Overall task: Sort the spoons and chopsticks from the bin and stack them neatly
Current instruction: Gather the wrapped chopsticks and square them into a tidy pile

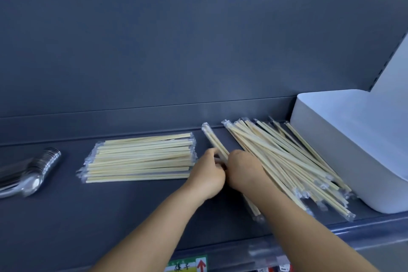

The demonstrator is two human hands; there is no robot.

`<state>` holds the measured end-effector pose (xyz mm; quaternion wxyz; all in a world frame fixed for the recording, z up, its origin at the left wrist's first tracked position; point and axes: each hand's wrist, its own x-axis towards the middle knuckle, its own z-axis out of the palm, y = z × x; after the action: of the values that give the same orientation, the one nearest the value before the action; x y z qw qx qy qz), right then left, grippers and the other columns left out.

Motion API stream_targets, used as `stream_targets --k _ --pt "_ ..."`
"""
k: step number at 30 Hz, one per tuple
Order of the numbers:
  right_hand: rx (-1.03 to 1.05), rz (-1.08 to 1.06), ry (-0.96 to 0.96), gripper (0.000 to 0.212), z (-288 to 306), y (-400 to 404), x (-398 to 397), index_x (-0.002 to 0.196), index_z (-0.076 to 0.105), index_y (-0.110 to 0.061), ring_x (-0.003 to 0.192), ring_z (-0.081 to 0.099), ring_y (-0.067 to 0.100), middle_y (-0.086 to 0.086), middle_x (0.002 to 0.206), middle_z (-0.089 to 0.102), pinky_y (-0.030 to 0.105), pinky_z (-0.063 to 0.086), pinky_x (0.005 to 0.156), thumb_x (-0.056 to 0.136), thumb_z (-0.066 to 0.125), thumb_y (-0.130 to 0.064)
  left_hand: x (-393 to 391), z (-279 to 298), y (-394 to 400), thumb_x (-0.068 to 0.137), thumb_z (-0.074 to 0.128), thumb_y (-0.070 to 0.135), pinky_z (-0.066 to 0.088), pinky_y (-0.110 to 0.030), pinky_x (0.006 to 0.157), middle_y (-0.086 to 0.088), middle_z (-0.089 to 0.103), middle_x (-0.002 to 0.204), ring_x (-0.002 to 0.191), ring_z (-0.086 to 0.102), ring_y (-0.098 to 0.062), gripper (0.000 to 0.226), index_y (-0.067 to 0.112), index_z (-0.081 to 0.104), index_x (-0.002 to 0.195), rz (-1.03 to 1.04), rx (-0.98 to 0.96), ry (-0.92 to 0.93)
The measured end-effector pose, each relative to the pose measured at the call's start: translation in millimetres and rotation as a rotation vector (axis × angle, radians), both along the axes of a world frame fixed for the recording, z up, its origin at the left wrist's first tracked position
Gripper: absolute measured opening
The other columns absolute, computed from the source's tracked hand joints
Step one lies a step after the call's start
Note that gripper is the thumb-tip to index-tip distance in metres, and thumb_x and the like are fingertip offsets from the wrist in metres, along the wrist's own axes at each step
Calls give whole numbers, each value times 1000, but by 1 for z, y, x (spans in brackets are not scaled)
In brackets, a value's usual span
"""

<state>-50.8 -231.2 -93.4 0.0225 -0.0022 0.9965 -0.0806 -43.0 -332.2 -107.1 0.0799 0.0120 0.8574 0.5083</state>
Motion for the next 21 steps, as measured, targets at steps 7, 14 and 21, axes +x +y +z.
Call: stream_targets --k 7,14,21 --pt "-454 -120 9 12 10 14 1 81 54 -13 64 60 19 3 70 61 26 45 53 82 60 -23 -5 18 -2 96 43 19 45 -31 96 14 61 110 106 59 -11 49 19 31 144 39 264 49" --pt "-1024 144 277 24 48 -12 21 65 50 -20 48 43 6 -8 50 51 20 35 47 82 65 -27 -5 82 -26 84 63 36 51 -34 68 -5 60 82 76 60 -18 29 12 53 97 -66 455 225" --pt "-1269 392 223 11 55 -38 30 75 61 -20 60 60 3 -6 63 65 16 50 60 86 63 -22 3 122 -54 77 67 23 57 -29 73 -1 73 87 91 70 -18 34 15 58 108 -343 658 234"
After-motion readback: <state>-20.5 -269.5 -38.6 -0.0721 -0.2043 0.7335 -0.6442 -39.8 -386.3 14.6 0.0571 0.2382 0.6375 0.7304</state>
